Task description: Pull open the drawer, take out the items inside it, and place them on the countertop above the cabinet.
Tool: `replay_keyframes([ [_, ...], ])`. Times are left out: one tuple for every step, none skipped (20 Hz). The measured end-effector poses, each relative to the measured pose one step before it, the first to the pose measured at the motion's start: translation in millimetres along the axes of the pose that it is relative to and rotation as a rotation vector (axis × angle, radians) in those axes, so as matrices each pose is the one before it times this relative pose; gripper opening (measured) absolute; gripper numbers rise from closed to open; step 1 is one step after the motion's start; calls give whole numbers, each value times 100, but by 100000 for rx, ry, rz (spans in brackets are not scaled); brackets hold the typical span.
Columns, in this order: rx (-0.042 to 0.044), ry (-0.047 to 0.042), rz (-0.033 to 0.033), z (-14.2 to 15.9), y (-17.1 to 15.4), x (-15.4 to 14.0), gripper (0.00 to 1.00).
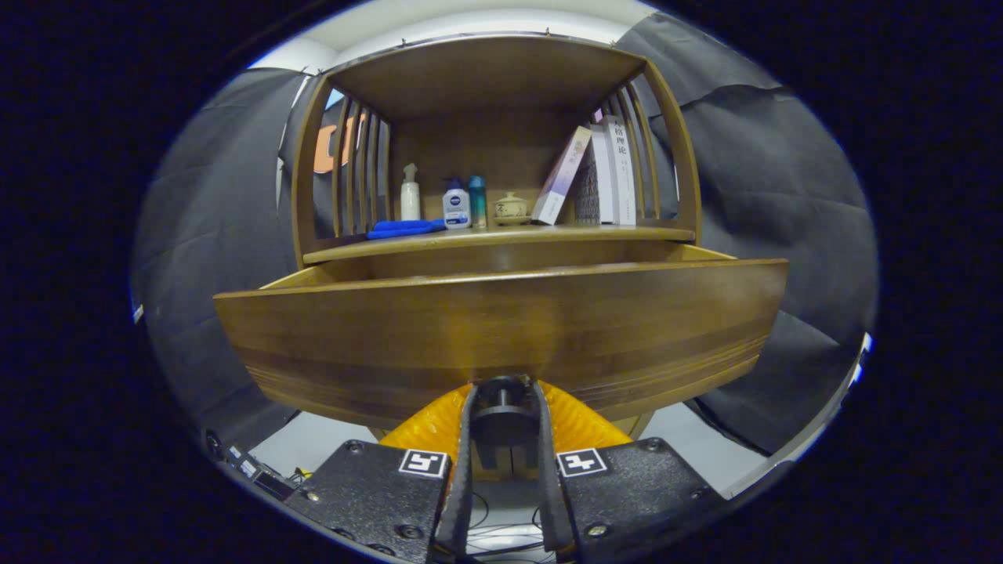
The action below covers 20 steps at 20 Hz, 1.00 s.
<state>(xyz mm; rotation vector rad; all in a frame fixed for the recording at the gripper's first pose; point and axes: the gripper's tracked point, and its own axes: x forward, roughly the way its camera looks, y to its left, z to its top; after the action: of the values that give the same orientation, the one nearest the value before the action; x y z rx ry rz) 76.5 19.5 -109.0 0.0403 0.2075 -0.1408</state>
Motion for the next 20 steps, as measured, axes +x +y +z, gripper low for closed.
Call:
replay_keyframes([
  [555, 285, 556, -288, 88, -471, 38],
  [443, 261, 548, -87, 153, -419, 38],
  [557, 409, 274, -303, 77, -466, 38],
  [297, 404, 17, -135, -93, -489, 38],
  [321, 304, 1, -286, -73, -420, 38],
  [45, -169, 37, -81, -21, -395, 38],
  [-302, 81, 45, -201, 2, -289, 38],
  [-397, 296, -160, -44, 9, -160, 38],
  [-102, 153, -165, -176, -60, -192, 38],
  [-107, -99, 41, 12, 72, -132, 38],
  [-192, 67, -5, -92, 15, -54, 38],
  [-105, -105, -78, 39, -16, -31, 38],
  [-929, -128, -201, -75, 43, 43, 38],
  [-1094, -475, -513, 78, -73, -8, 38],
  [-974, -313, -339, -40, -17, 6, 38],
  [-590, 47, 150, 6, 30, 16, 38],
  [-675, -831, 874, 191, 29, -93, 43],
  [-1418, -523, 143, 489, 6, -182, 48],
  [-561, -935, -903, 396, -630, -412, 60],
  [334, -1617, 63, 940, -314, -710, 72],
])
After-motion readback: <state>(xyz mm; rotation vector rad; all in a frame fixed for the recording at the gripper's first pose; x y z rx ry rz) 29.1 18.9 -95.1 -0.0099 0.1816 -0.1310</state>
